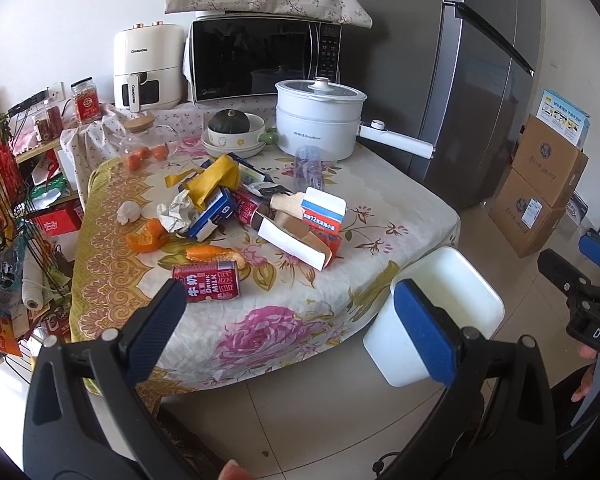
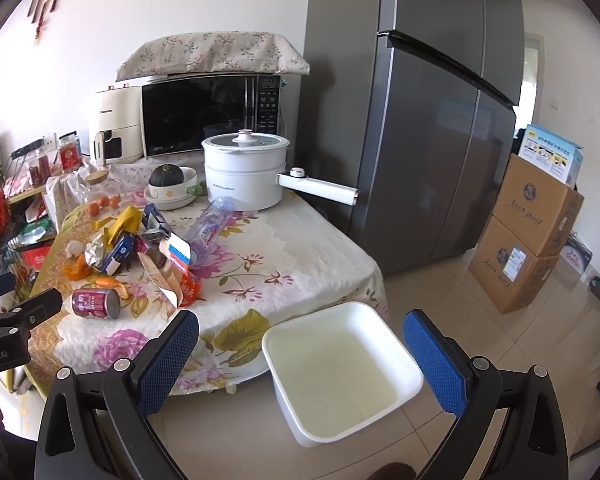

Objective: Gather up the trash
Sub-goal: 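Grasp the red milk can with the left tool while the right tool grasps the carton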

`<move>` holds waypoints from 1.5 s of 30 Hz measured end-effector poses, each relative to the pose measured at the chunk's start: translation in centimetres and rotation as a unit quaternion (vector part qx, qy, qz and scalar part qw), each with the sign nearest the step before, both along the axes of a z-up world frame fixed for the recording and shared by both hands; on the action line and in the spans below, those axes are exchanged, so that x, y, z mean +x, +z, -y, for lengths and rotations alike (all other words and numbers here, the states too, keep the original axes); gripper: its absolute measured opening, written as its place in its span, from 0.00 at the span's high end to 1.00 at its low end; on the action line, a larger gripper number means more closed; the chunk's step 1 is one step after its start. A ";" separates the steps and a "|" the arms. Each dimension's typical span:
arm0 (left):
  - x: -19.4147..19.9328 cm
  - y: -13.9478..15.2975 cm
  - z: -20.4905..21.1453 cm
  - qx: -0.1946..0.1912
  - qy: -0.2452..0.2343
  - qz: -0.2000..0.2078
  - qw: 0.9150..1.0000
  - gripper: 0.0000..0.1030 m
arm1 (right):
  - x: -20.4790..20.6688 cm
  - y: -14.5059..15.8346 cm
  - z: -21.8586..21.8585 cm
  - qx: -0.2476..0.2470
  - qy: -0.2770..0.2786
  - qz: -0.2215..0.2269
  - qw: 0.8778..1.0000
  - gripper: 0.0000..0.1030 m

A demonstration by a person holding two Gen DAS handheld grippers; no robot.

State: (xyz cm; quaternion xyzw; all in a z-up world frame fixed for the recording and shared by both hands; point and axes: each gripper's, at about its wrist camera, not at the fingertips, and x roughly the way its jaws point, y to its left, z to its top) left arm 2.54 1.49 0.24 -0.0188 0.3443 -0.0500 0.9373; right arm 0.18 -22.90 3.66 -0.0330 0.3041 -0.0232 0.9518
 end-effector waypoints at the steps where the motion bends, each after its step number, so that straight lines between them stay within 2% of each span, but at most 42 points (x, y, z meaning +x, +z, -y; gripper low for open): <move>1: 0.5 0.1 -0.4 -0.003 0.002 -0.003 1.000 0.00 | 0.5 0.2 -0.1 0.003 0.006 -0.003 1.000 0.00; 3: 1.6 0.0 -1.2 -0.011 0.002 -0.015 1.000 0.00 | 1.6 0.5 -0.2 0.015 0.020 -0.014 1.000 0.00; 5: 3.3 -0.4 -2.0 -0.020 -0.005 -0.046 0.999 0.00 | 3.1 0.6 -0.3 0.033 0.041 -0.035 0.998 0.00; 10: 7.1 -2.0 -4.0 -0.032 -0.011 -0.110 0.993 0.00 | 8.0 -0.2 -1.3 0.062 0.086 -0.107 0.989 0.00; 13: 9.0 -3.8 -4.2 -0.022 -0.031 -0.145 0.989 0.00 | 10.7 -1.2 -2.4 0.061 0.102 -0.141 0.983 0.00; 15: 10.1 -5.5 -4.4 -0.001 -0.037 -0.159 0.987 0.00 | 12.1 -2.2 -3.0 0.058 0.107 -0.161 0.979 0.00; 17: 10.9 -7.5 -4.9 0.020 -0.020 -0.178 0.984 0.00 | 13.0 -3.6 -3.4 0.056 0.107 -0.173 0.978 0.00; 21: 12.4 -11.0 -6.6 -0.008 0.036 -0.223 0.974 0.00 | 13.9 -6.6 -3.9 0.043 0.116 -0.213 0.969 0.00; 24: 12.8 -11.7 -6.6 -0.002 0.067 -0.217 0.974 0.00 | 14.5 -7.5 -4.3 0.027 0.120 -0.220 0.968 0.00; 27: 13.6 -12.7 -6.8 -0.017 0.090 -0.222 0.971 0.00 | 15.2 -7.8 -4.5 0.027 0.122 -0.223 0.967 0.00; 29: 14.0 -13.2 -7.1 -0.024 0.099 -0.223 0.969 0.00 | 15.6 -8.1 -4.6 0.027 0.122 -0.226 0.966 0.00; 35: 14.8 -14.2 -7.4 -0.012 0.111 -0.219 0.969 0.00 | 16.6 -8.6 -5.2 0.030 0.126 -0.230 0.965 0.00; 41: 15.2 -14.8 -8.2 -0.034 0.096 -0.218 0.971 0.00 | 17.8 -9.1 -5.7 0.045 0.128 -0.235 0.963 0.00; 45: 15.4 -14.9 -9.2 -0.075 0.078 -0.221 0.969 0.10 | 18.9 -9.7 -6.3 0.062 0.128 -0.242 0.960 0.00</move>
